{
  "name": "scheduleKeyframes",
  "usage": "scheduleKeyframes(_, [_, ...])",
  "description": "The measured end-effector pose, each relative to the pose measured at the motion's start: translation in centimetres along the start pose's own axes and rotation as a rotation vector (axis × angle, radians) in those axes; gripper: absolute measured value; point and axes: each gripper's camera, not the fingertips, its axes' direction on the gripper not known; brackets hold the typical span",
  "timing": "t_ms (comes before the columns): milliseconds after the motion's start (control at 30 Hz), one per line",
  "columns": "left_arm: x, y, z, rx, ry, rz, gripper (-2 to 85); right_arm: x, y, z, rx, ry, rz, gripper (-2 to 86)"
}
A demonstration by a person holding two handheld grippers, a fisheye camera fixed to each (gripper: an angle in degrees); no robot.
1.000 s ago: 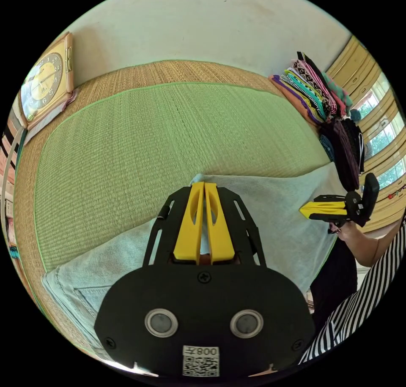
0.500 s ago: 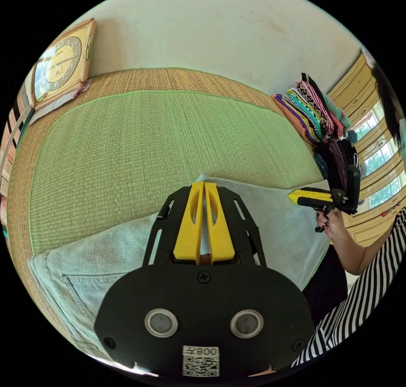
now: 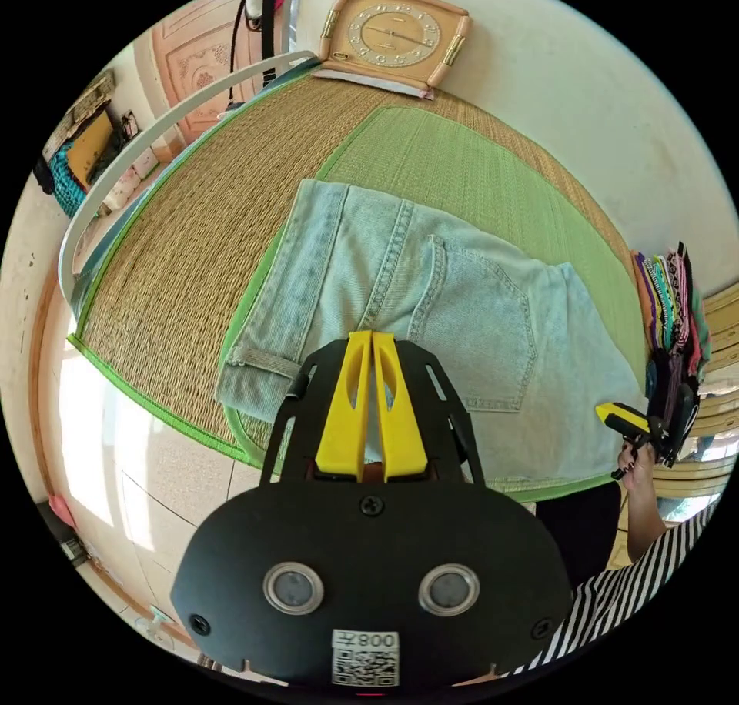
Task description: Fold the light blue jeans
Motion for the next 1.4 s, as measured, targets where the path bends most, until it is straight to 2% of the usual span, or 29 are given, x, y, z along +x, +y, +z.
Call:
scheduleKeyframes(167, [-0.5, -1.5, -4.4, 0.126, 0.029, 0.103, 2.9, 0.1, -8.3, -1.7, 0.154, 0.081, -0.046, 4.1])
scheduleKeyframes(267, [-3.2, -4.0, -6.0, 0.186, 0.139, 0.092, 7.8, 1.2, -13.8, -0.5, 0.136, 0.041, -0.037, 8.8])
scheduleKeyframes(433, [-9.3, -7.7, -5.5, 0.162, 0.21, -0.02, 10.7, 2.4, -18.7, 2.8, 0.042, 0.044, 0.019, 9.0])
scheduleKeyframes(600, [-13.1, -8.8, -3.2, 0.071, 0.322, -0.099, 5.1, 2.6, -20.1, 4.7, 0.021, -0.009, 0.075, 6.4])
scheduleKeyframes(767, [-14.9, -7.2, -5.2, 0.164, 0.365, -0.113, 0.6, 3.0, -20.2, 3.9, 0.053, -0.046, 0.109, 2.5])
scheduleKeyframes(900, [-15.5, -6.1, -5.6, 0.191, 0.261, -0.148, 0.2, 4.7, -19.7, 3.6, 0.092, -0.145, 0.221, 1.6])
scheduleKeyframes(1000, [-16.9, -5.1, -5.4, 0.225, 0.357, -0.202, 0.4, 4.8, -19.7, 3.8, 0.096, -0.193, 0.262, 1.6])
scheduleKeyframes(1133, [-13.9, -1.6, -6.2, 0.215, 0.333, -0.063, 2.2, 1.9, -19.5, 1.6, 0.149, -0.033, 0.241, 1.8])
scheduleKeyframes(1233, [-11.9, 2.3, -5.8, 0.187, 0.326, -0.006, 6.7, -1.0, -18.7, 0.5, 0.154, 0.031, 0.189, 2.2])
scheduleKeyframes(1400, [-9.3, 6.9, -2.9, 0.107, 0.098, 0.01, 7.0, -8.7, -14.7, 0.9, 0.095, 0.038, 0.048, 2.3])
